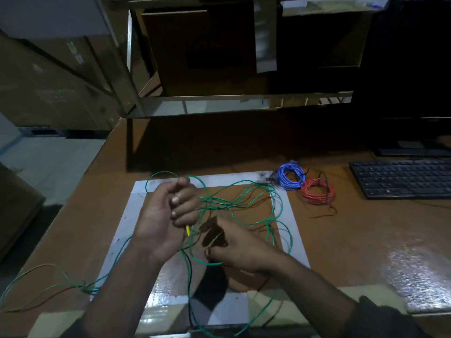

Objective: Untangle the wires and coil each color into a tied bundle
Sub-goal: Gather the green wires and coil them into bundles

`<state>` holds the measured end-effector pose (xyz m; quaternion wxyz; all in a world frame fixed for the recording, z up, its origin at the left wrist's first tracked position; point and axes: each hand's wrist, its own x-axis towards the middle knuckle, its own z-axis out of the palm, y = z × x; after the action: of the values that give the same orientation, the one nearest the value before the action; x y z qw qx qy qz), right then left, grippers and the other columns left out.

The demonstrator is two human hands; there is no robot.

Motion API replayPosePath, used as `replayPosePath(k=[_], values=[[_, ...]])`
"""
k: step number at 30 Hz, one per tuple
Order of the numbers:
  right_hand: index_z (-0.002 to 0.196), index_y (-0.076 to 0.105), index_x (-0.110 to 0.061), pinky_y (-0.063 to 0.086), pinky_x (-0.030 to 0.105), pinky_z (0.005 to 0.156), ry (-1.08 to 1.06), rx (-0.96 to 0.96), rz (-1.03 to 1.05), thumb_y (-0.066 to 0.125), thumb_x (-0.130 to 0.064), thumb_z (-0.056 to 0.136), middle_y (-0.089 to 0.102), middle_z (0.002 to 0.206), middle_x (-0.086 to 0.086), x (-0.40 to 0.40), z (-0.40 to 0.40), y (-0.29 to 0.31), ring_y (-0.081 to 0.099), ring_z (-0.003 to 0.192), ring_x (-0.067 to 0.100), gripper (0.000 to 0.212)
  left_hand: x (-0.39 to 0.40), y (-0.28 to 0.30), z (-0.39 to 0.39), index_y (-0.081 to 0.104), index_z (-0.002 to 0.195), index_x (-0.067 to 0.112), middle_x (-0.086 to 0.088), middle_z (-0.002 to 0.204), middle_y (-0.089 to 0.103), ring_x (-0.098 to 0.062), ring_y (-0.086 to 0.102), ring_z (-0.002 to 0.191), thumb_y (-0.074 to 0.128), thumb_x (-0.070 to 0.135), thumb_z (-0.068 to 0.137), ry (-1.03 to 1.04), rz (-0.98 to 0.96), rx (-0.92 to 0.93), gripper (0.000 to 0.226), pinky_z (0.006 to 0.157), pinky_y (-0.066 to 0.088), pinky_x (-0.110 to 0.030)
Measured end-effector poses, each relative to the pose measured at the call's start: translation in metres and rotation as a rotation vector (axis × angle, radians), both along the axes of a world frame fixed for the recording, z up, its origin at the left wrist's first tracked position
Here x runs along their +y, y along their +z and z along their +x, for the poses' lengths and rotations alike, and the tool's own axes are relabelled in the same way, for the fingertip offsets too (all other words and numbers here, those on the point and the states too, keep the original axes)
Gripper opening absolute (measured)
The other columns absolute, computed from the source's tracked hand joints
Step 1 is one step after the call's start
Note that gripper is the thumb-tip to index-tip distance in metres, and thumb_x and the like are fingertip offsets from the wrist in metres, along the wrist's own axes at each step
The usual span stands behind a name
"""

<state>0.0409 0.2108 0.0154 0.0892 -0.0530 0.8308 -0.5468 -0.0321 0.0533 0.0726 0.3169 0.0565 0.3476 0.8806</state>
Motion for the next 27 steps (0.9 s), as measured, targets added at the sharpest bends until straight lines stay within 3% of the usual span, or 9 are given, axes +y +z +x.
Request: replayPosePath(k=[2, 4, 6, 9, 11, 16, 20, 24, 27], values=[[0.1, 0.062, -0.022, 0.052, 0.032, 0.061, 0.036, -0.044, -0.061, 0.061, -0.021, 0.1, 0.069, 0.078, -0.003, -0.003, 0.006, 0.002, 0.063, 0.065, 0.015, 0.001, 0.003, 0.003, -0.006, 0.061, 0.099, 0.016, 0.011, 0.067, 0.039, -0.004, 0.024, 0.043, 0.037, 0.024, 0.109, 0.094, 0.029, 0.037, 0.027, 0.037, 0.023, -0.014], [0.081, 0.059, -0.029, 0.043, 0.023, 0.05, 0.02, -0.008, -0.093, 0.049, -0.03, 0.107, 0.064, 0.065, -0.006, -0.006, 0.013, 0.008, 0.056, 0.049, 0.006, 0.028, 0.004, 0.004, -0.015, 0.062, 0.113, 0.014, 0.012, 0.073, 0.049, -0.002, 0.036, 0.047, 0.038, 0.025, 0.11, 0.225, 0.004, 0.09, 0.026, 0.041, 0.03, -0.012], [0.078, 0.063, -0.029, 0.04, 0.016, 0.05, 0.018, 0.087, -0.032, 0.045, -0.032, 0.108, 0.057, 0.058, -0.015, -0.004, 0.019, 0.017, 0.051, 0.048, -0.001, 0.036, 0.004, 0.001, -0.025, 0.062, 0.121, 0.014, 0.009, 0.08, 0.06, -0.002, 0.052, 0.061, 0.038, 0.026, 0.111, 0.342, -0.092, 0.204, 0.029, 0.053, 0.046, -0.013], [0.096, 0.069, -0.019, 0.04, 0.007, 0.053, 0.145, 0.207, 0.09, 0.045, -0.03, 0.108, 0.058, 0.069, -0.019, 0.001, 0.024, 0.027, 0.055, 0.062, -0.002, 0.029, 0.007, -0.006, -0.028, 0.058, 0.124, 0.009, -0.009, 0.113, 0.074, -0.027, 0.071, 0.109, 0.033, 0.025, 0.113, 0.378, -0.234, 0.358, 0.032, 0.092, 0.059, -0.038], [0.098, 0.067, -0.017, 0.04, 0.018, 0.061, 0.192, 0.301, 0.166, 0.047, -0.03, 0.106, 0.062, 0.08, -0.008, 0.0, 0.021, 0.03, 0.052, 0.07, 0.001, 0.025, 0.014, -0.01, -0.021, 0.058, 0.122, 0.007, -0.019, 0.127, 0.07, -0.037, 0.066, 0.123, 0.032, 0.025, 0.113, 0.319, -0.336, 0.421, 0.032, 0.104, 0.053, -0.049], [0.09, 0.055, -0.018, 0.047, 0.046, 0.069, -0.019, 0.463, 0.203, 0.046, -0.038, 0.102, 0.065, 0.086, 0.005, 0.006, 0.008, 0.037, 0.061, 0.081, 0.028, 0.025, 0.026, -0.016, 0.004, 0.068, 0.11, 0.011, -0.017, 0.097, 0.075, -0.026, 0.072, 0.086, 0.039, 0.028, 0.11, 0.184, -0.702, 0.629, 0.034, 0.075, 0.056, -0.033], [0.089, 0.051, -0.029, 0.048, 0.041, 0.066, -0.235, 0.537, 0.176, 0.043, -0.044, 0.103, 0.062, 0.071, -0.008, 0.018, 0.002, 0.048, 0.06, 0.07, 0.013, 0.023, 0.022, -0.017, 0.013, 0.067, 0.098, 0.009, -0.019, 0.069, 0.059, -0.024, 0.054, 0.05, 0.04, 0.027, 0.108, 0.041, -0.731, 0.591, 0.033, 0.044, 0.041, -0.026], [0.085, 0.051, -0.021, 0.04, 0.041, 0.059, -0.365, 0.528, 0.147, 0.046, -0.04, 0.105, 0.051, 0.065, -0.007, 0.024, -0.007, 0.052, 0.05, 0.062, 0.015, 0.028, 0.018, -0.015, 0.005, 0.063, 0.072, 0.019, -0.003, 0.057, 0.023, -0.014, 0.015, 0.047, 0.044, 0.035, 0.104, -0.056, -0.663, 0.472, 0.041, 0.041, 0.016, -0.023], [0.084, 0.054, -0.016, 0.035, 0.032, 0.055, -0.435, 0.494, 0.088, 0.05, -0.039, 0.105, 0.047, 0.063, -0.008, 0.03, -0.016, 0.052, 0.044, 0.057, 0.008, 0.031, 0.014, -0.011, 0.003, 0.05, 0.065, 0.019, 0.003, 0.057, 0.017, -0.012, 0.007, 0.047, 0.048, 0.042, 0.1, -0.17, -0.523, 0.357, 0.042, 0.041, 0.008, -0.026]])
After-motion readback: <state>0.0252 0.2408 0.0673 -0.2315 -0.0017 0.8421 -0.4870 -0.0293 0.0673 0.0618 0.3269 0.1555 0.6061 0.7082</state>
